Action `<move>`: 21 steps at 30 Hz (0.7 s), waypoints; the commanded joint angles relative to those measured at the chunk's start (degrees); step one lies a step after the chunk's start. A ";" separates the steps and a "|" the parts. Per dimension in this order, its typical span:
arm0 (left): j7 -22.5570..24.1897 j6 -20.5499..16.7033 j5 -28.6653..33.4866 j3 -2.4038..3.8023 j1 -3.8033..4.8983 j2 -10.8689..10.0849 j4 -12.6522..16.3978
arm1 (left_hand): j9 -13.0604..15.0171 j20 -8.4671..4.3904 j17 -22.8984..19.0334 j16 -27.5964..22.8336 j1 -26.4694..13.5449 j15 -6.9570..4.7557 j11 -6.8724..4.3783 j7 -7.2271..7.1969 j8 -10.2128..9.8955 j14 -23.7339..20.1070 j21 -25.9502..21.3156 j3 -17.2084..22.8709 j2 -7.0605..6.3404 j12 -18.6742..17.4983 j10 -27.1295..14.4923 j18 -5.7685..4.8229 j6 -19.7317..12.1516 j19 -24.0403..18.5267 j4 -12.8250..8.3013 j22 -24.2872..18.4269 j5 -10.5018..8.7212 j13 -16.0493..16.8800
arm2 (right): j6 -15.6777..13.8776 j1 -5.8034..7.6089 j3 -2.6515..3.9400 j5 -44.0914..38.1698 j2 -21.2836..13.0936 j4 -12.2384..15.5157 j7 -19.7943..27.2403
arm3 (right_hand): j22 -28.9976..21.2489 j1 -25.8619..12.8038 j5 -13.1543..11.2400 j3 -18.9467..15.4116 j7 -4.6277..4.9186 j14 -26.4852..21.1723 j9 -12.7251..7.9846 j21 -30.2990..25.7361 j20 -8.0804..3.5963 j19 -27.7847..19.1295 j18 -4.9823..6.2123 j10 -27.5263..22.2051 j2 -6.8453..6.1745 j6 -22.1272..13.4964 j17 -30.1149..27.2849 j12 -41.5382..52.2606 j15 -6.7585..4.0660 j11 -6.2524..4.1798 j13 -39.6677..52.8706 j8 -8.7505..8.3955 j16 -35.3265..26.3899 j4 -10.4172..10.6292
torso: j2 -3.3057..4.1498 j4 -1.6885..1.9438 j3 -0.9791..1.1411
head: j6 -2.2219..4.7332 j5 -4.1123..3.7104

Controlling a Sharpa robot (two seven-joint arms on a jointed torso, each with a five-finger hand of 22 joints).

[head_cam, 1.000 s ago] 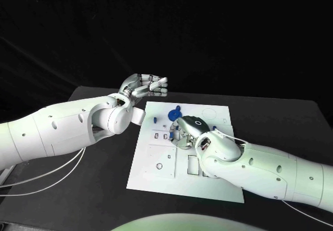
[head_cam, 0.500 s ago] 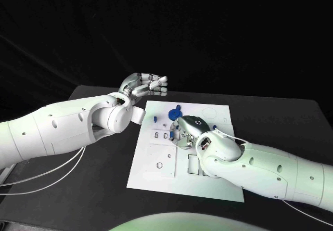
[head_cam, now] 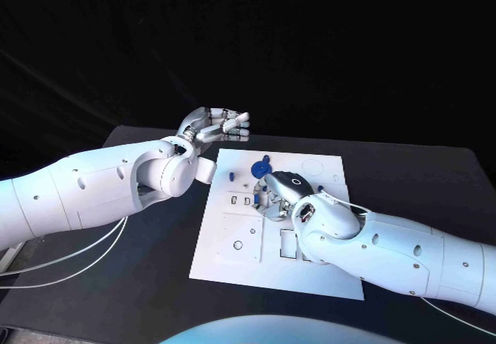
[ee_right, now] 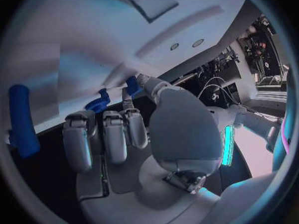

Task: Assemble the parts on the task board

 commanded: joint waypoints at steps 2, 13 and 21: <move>0.31 0.92 0.19 0.04 0.03 0.06 0.04 | 0.06 0.05 0.06 -0.26 0.19 -0.14 -0.16 -0.01 -0.06 0.20 -0.19 -0.22 0.60 -0.02 0.39 0.67 0.09 0.50 0.00 -0.06 -0.19 0.07 | 0.34 -0.04 -0.01 -0.52 0.02 0.10 0.55 | 15.09 -0.12 -0.54 -0.64 0.17 6.10 -0.18 0.31 0.67 6.00 -0.82 -0.15 -0.89 -0.69 15.05 -0.34 0.57 0.38 6.83 -0.45 0.23 -0.01 | 0.02 -0.03 0.00 | -0.03 0.03; 0.17 0.99 0.19 0.04 0.03 0.06 -0.09 | 0.13 0.04 0.18 -0.38 0.23 -0.13 -0.14 0.02 -0.13 0.18 -0.29 -0.48 0.71 -0.13 0.32 0.66 0.02 0.51 0.01 -0.08 -0.20 0.04 | -1.02 -0.04 -0.01 -0.52 -0.04 0.30 1.19 | 15.09 -0.34 -5.40 -6.56 0.96 6.10 -1.49 0.31 1.44 6.00 -0.82 -1.26 -0.91 -3.71 15.05 -1.44 1.29 1.17 5.77 -2.19 0.23 2.34 | 0.02 -0.01 0.01 | -0.06 0.02; -1.21 1.12 -1.21 0.04 0.03 0.05 -0.58 | 0.37 -0.04 0.72 -0.02 0.30 -0.33 -0.18 0.01 -0.21 1.35 -0.65 -1.17 0.92 -0.20 0.28 0.71 -0.01 0.28 0.04 -0.14 -0.35 0.00 | -6.15 0.06 0.02 -0.55 -1.53 2.70 3.49 | 15.09 3.21 -5.35 -13.44 1.75 6.10 -3.16 0.31 2.11 6.00 -0.82 -1.44 0.15 -5.92 15.05 -1.47 1.97 1.90 5.61 -3.06 0.23 5.97 | -0.17 -0.13 0.07 | -0.12 0.08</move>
